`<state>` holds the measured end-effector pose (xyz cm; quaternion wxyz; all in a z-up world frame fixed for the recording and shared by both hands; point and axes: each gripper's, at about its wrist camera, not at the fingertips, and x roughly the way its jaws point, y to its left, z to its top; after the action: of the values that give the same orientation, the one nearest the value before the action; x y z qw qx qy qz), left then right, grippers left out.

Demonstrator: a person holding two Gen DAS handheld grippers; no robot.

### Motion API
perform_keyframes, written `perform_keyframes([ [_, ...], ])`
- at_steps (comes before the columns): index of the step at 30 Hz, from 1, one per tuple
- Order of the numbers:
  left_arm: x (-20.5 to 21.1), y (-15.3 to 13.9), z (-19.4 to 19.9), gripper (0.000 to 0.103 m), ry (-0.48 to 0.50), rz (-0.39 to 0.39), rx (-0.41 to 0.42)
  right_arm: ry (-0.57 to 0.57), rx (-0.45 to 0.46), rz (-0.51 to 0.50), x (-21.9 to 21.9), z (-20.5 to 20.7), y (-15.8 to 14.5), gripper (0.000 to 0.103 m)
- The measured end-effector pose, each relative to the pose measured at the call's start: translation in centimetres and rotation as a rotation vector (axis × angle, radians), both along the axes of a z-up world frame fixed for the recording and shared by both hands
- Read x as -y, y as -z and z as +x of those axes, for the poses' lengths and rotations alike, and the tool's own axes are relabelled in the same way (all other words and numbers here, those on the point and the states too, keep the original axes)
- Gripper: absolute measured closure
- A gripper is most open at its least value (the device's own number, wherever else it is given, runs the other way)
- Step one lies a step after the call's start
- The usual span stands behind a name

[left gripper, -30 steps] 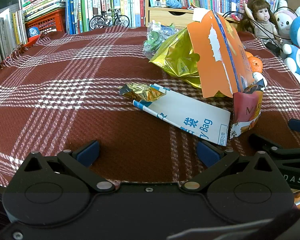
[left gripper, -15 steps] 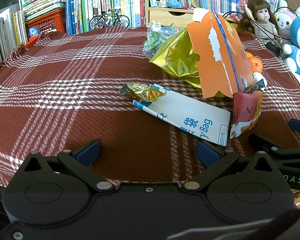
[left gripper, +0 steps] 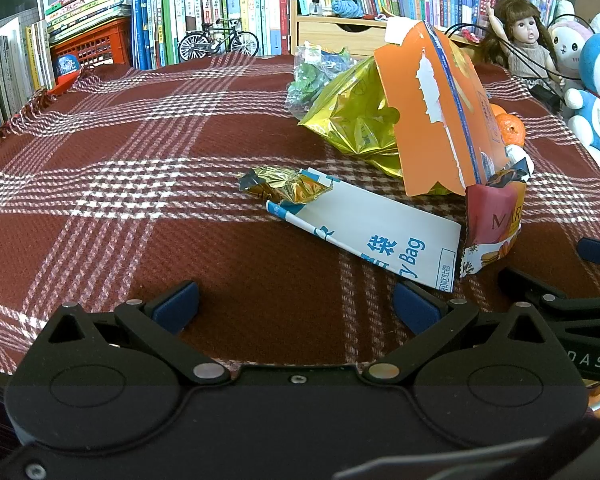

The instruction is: Collect trash

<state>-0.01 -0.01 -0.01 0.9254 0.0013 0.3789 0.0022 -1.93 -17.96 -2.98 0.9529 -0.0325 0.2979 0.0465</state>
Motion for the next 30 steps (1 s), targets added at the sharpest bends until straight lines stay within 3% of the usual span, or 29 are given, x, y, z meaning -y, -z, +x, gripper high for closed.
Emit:
perform_keyframes([
  [23, -0.3, -0.1, 0.3, 0.000, 0.003, -0.012, 0.001, -0.024, 0.038, 0.019, 0.4, -0.5, 0.1, 0.000],
  [30, -1.8, -0.8, 0.2, 0.001, -0.020, -0.114, 0.016, -0.085, 0.090, 0.027, 0.2, -1.4, -0.4, 0.000],
])
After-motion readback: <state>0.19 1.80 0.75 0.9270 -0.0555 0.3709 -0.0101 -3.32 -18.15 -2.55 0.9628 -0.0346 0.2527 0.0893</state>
